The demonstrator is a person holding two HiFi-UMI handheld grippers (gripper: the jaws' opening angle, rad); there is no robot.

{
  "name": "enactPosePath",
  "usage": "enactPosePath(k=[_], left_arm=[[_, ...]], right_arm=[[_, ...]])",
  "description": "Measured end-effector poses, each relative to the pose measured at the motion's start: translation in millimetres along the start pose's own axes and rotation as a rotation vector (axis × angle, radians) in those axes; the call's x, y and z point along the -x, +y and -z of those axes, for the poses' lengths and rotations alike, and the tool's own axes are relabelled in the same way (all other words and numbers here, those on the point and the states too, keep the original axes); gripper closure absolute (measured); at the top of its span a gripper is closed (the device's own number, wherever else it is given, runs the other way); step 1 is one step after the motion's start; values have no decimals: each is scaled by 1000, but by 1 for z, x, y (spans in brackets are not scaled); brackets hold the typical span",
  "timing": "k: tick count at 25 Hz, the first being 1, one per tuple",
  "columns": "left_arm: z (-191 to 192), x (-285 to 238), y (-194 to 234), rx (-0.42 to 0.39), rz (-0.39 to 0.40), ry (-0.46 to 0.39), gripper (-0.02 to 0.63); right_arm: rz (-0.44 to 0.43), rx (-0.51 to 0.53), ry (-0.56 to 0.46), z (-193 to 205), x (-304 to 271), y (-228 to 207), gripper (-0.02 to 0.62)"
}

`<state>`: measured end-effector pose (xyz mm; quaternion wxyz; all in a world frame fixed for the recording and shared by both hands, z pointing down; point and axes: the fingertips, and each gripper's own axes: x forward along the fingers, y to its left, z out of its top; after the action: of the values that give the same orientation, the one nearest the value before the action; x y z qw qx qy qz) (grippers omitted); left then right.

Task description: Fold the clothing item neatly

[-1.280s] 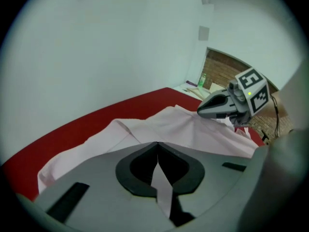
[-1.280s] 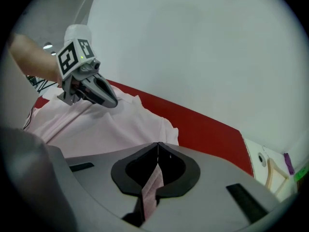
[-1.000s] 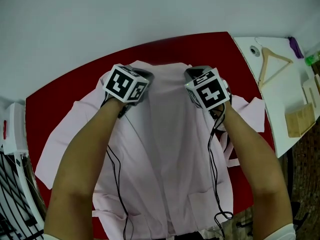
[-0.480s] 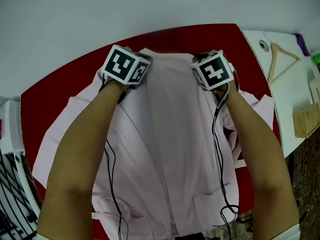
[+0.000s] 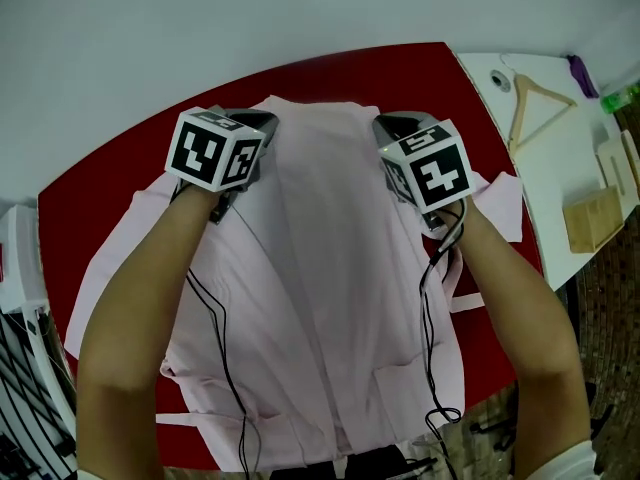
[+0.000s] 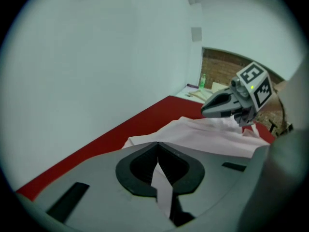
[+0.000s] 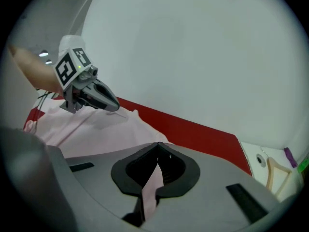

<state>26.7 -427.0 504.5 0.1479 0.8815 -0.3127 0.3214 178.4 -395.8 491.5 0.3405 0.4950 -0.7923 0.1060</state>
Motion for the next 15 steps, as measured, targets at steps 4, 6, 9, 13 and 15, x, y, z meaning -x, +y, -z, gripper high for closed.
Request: enactPosePath(k=[4,6,9,13,15], left_arm=[[13,40,-56,30,106,-2,601],[26,52,-87,30,146,17,601],[47,64,-127,49,181,38,601],[73,68,-164,81,206,80,601],[84,68,-176,89,207,103,601]], right_arm=[[-91,-45,7,30,54,38,583],[-116,-59,26,49,72,54,583],[-134,-76,49,72,88,71,583],[-141,-95,76,94,101,85,583],[-139,-102,88,103,106,91,583]])
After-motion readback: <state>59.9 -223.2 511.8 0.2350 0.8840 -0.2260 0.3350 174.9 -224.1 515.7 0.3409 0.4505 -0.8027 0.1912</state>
